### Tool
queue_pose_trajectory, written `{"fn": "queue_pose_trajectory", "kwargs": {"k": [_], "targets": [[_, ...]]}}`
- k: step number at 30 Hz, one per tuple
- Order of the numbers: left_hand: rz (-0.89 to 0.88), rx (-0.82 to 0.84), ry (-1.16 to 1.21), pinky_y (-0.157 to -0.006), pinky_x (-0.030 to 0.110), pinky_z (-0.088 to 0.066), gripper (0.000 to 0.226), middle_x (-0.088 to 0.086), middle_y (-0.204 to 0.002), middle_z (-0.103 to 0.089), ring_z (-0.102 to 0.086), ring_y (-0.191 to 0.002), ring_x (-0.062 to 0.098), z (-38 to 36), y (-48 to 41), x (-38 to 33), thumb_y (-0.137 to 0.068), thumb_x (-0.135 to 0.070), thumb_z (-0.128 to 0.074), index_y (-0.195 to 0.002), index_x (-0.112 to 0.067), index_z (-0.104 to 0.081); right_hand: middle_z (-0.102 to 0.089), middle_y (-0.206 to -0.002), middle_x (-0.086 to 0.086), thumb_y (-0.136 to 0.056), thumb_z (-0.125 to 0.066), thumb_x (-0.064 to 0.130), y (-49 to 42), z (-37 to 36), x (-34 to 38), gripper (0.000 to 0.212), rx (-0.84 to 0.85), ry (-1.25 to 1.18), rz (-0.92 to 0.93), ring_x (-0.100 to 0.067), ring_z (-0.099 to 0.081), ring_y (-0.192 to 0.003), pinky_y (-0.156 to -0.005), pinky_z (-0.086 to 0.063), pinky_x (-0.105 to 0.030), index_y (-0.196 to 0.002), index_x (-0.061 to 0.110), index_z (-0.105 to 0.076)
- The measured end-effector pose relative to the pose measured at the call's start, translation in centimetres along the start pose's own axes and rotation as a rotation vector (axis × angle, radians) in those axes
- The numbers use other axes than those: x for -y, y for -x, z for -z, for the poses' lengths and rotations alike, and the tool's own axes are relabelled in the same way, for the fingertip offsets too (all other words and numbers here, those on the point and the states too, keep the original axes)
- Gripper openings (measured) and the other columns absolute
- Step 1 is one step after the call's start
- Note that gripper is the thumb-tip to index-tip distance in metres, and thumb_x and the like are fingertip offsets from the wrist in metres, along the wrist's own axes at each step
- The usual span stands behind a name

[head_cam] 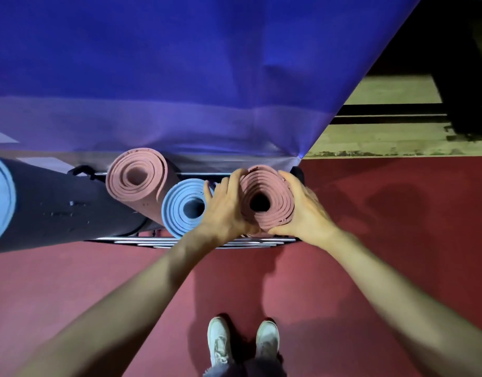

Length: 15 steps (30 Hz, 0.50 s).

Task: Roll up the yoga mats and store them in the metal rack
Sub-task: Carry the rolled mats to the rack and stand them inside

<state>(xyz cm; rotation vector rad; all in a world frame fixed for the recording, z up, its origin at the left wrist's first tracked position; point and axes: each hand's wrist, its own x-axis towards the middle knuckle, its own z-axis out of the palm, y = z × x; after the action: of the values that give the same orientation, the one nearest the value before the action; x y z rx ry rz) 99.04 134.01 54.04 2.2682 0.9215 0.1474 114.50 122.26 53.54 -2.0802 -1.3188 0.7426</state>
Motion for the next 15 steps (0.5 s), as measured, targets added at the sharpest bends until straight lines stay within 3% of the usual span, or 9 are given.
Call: {"fn": "queue_pose_trajectory", "kwargs": {"k": [4, 9, 12, 15], "targets": [[0.014, -0.003, -0.098, -0.111, 0.050, -0.003, 0.119, 0.002, -0.125, -0.047, -0.041, -0.123, 0.022, -0.6, 0.5, 0.3, -0.042, -0.059, -0.084, -0.138, -0.011, -0.032, -0.043, -0.137, 0.006, -0.046, -0.088, 0.039, -0.1, -1.2, -0.2, 0.113, -0.011, -0.018, -0.023, -0.017, -0.040, -0.129, -0.103, -0.035, -0.050, -0.141, 0.021, -0.029], [0.102, 0.068, -0.145, -0.111, 0.057, 0.001, 0.126, 0.001, -0.134, -0.040, -0.035, -0.130, 0.021, 0.1, -0.7, -0.3, -0.045, -0.051, -0.089, -0.144, -0.013, -0.020, -0.028, -0.148, -0.001, -0.049, -0.090, 0.031, -1.7, -0.1, 0.8, 0.125, 0.102, 0.045, -0.108, -0.024, -0.033, -0.135, -0.108, -0.030, -0.044, -0.148, 0.021, -0.013], [0.130, 0.165, -0.156, -0.111, 0.059, 0.008, 0.134, 0.001, -0.145, -0.029, -0.023, -0.139, 0.019, 1.0, -1.0, -0.2, -0.050, -0.051, -0.088, -0.150, -0.015, -0.006, -0.012, -0.153, -0.002, -0.050, -0.090, 0.034, -2.3, 0.3, 1.3, 0.137, 0.226, 0.141, -0.126, -0.022, -0.018, -0.141, -0.113, -0.022, -0.043, -0.150, 0.019, 0.003], [0.133, 0.249, -0.293, -0.113, 0.056, 0.011, 0.144, 0.008, -0.156, -0.006, 0.002, -0.146, 0.024, 2.3, -0.5, 0.5, -0.051, -0.056, -0.085, -0.151, -0.016, 0.009, 0.008, -0.157, -0.002, -0.045, -0.091, 0.043, -2.7, 0.2, 1.7, 0.150, 0.299, 0.160, -0.167, -0.019, 0.003, -0.145, -0.117, -0.013, -0.046, -0.148, 0.019, 0.016]]}}
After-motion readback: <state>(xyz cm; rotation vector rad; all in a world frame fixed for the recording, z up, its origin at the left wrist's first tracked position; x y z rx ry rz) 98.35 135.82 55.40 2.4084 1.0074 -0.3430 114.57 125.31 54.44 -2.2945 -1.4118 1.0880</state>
